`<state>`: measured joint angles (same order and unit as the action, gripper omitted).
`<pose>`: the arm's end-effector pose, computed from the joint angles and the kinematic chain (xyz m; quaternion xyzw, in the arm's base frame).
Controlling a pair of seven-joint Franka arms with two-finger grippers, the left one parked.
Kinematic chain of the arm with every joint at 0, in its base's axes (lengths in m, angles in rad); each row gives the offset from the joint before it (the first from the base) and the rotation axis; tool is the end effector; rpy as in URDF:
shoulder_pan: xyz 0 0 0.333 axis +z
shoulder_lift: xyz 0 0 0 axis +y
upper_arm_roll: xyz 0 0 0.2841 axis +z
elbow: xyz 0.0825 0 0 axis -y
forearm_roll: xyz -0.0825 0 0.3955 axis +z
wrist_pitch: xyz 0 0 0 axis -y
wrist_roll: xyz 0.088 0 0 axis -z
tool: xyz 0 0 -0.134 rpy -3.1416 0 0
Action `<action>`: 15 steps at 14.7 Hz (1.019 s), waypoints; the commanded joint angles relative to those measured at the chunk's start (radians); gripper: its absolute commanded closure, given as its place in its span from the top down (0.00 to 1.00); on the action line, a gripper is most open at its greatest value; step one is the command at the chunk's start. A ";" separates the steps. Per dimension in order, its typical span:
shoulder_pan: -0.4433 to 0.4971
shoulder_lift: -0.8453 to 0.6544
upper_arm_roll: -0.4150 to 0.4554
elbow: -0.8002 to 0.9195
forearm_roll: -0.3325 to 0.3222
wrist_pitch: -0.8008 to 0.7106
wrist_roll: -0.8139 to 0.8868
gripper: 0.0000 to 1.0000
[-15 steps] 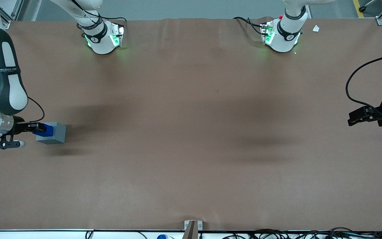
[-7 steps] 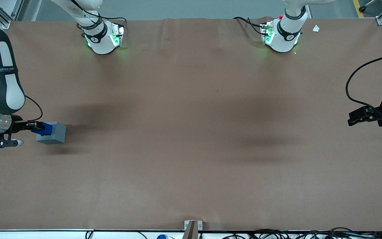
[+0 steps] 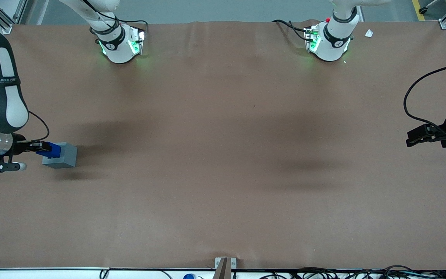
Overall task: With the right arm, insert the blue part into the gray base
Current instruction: 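Lower the blue block into the gray base's opening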
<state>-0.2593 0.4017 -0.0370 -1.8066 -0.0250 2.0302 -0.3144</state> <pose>0.5895 -0.1815 0.2459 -0.9958 -0.0164 0.0901 0.0095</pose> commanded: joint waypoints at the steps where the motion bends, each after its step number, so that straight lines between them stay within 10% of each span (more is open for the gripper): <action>1: -0.017 -0.020 0.011 -0.020 -0.021 0.016 0.006 0.10; 15: -0.017 -0.009 0.011 -0.020 -0.020 0.022 0.018 0.10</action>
<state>-0.2604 0.4033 -0.0398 -1.8084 -0.0265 2.0379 -0.3112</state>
